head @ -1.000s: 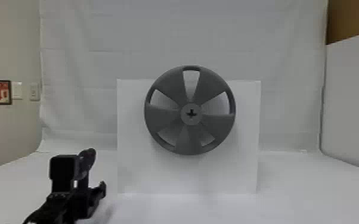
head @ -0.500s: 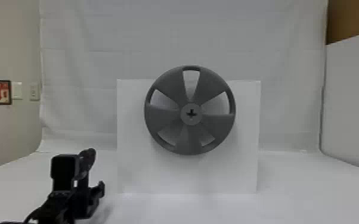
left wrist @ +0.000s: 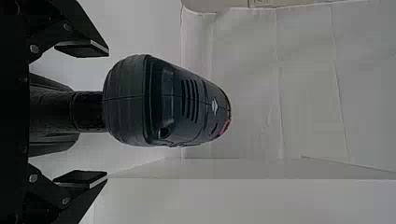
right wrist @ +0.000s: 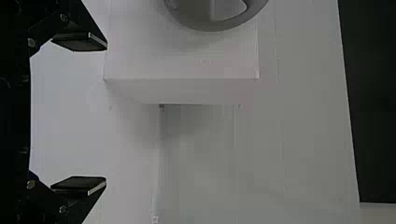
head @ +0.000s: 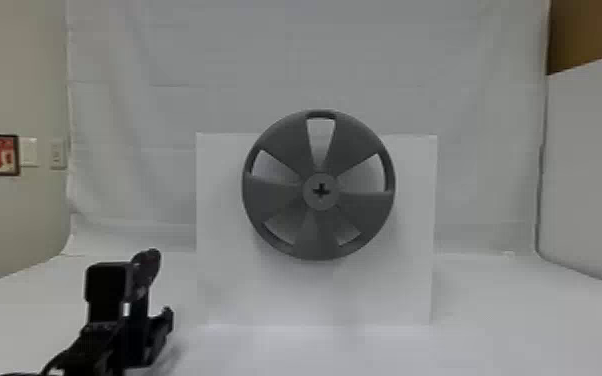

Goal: Grasp the drill and bring into the middle of wheel

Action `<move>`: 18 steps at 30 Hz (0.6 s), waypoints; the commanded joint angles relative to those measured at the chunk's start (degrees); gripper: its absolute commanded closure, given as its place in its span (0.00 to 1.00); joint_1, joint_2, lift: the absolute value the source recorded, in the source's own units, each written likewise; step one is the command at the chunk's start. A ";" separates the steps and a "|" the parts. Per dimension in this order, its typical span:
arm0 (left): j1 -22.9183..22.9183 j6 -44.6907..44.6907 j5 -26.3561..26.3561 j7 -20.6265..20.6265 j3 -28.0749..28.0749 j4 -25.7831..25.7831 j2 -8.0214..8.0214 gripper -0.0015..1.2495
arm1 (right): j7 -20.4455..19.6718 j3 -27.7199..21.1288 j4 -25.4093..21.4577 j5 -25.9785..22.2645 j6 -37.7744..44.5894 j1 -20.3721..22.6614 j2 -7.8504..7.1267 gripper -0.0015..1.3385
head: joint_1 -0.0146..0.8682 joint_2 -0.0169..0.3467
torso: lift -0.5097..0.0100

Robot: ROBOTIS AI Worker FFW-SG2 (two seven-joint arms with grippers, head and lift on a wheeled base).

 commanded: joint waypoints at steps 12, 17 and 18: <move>-0.35 0.00 1.42 0.00 0.59 1.28 0.09 0.41 | 0.00 0.43 0.00 0.27 0.00 -0.03 0.09 0.20 | 0.08 0.13 | 0.21; -0.27 0.00 2.12 0.00 1.03 1.55 0.09 0.61 | 0.00 0.52 0.00 0.36 0.00 -0.03 0.09 0.20 | 0.08 0.13 | 0.21; -0.27 0.00 2.30 0.00 1.03 1.55 0.09 0.63 | 0.00 0.52 0.00 0.36 0.00 -0.03 0.09 0.20 | 0.08 0.13 | 0.21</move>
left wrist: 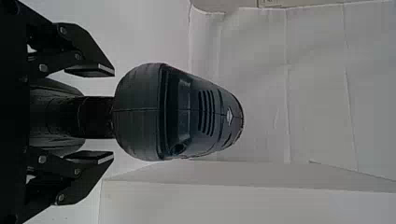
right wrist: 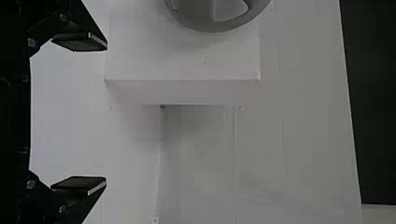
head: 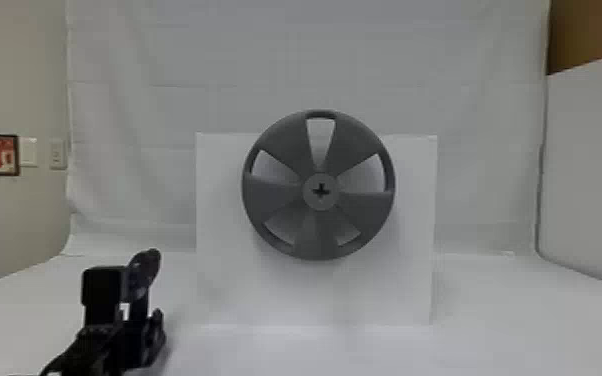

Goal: Grasp the drill and bring into the middle of wheel

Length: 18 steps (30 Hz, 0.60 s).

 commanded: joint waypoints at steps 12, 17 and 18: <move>0.79 -3.07 -0.15 1.50 -0.58 0.46 0.18 0.91 | 0.00 0.14 0.00 0.25 0.00 0.00 0.09 0.20 | 0.08 0.13 | 0.21; 1.06 -3.07 0.03 2.29 -0.84 0.28 0.18 0.95 | 0.00 0.05 0.00 0.25 0.00 0.09 0.09 0.20 | 0.08 0.13 | 0.21; 1.06 -3.07 0.11 2.37 -0.84 0.19 0.26 0.95 | 0.00 0.05 0.00 0.25 0.00 0.09 0.09 0.20 | 0.08 0.13 | 0.21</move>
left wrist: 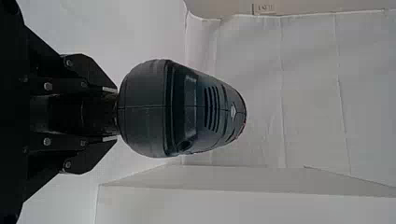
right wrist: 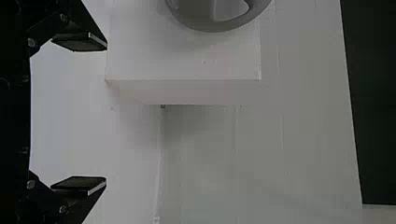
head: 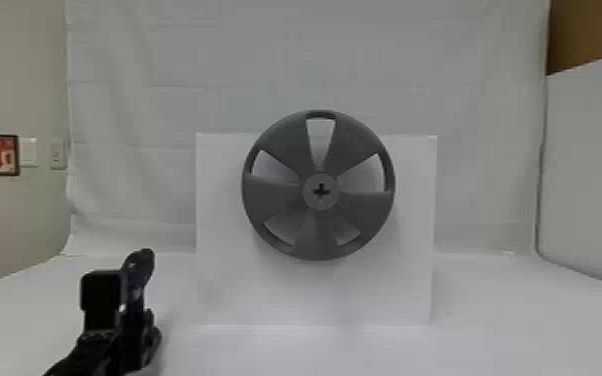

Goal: Grasp the drill and bring into the middle of wheel

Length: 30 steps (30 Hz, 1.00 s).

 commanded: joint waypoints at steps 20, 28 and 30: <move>4.89 0.95 -1.14 0.24 -0.07 -13.12 0.71 0.96 | 0.00 -0.61 -0.44 0.01 0.09 0.04 -0.23 0.20 | 0.08 0.13 | 0.21; 7.79 2.09 0.53 0.16 -0.95 -20.95 1.94 0.96 | 0.00 -0.79 -0.61 0.01 0.09 -0.05 -0.14 0.20 | 0.08 0.13 | 0.21; 8.50 2.18 1.06 0.16 -1.30 -22.44 2.29 0.96 | 0.00 -0.88 -0.70 0.01 0.09 -0.05 -0.14 0.20 | 0.08 0.13 | 0.21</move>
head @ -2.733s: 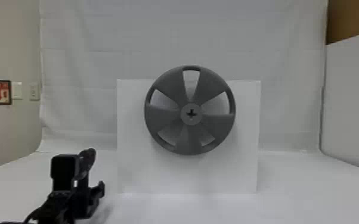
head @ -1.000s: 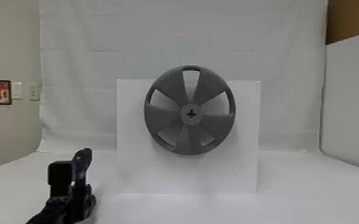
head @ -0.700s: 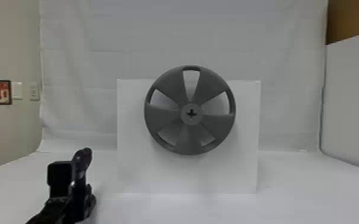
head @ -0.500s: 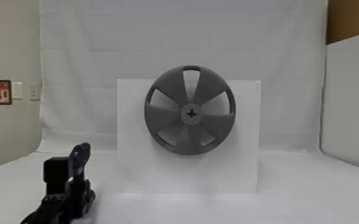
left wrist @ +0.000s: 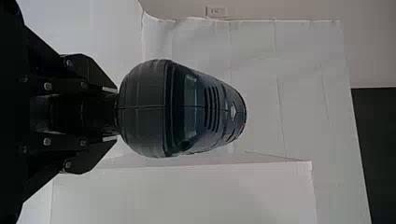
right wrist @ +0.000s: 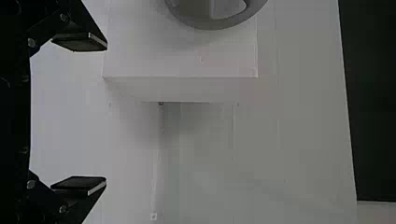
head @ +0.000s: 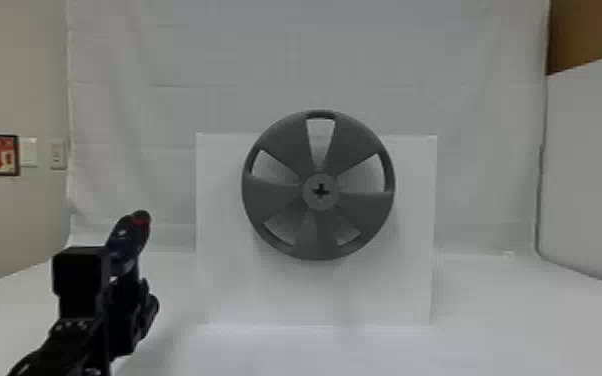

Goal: Grasp the drill and bring into the middle of wheel

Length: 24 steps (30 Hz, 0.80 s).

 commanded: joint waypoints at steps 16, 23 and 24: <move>6.57 3.86 5.78 1.10 -5.73 -19.03 4.38 0.96 | 0.00 -0.78 -0.59 0.44 0.35 -0.24 0.30 0.20 | 0.08 0.13 | 0.21; 6.22 6.68 8.51 2.59 -9.51 -22.19 5.52 0.96 | 0.00 -0.78 -0.67 0.88 0.35 -0.24 0.39 0.20 | 0.08 0.13 | 0.21; 5.87 7.38 9.65 3.38 -10.03 -22.19 5.61 0.96 | 0.00 -0.78 -0.67 0.97 0.35 -0.24 0.48 0.20 | 0.08 0.13 | 0.21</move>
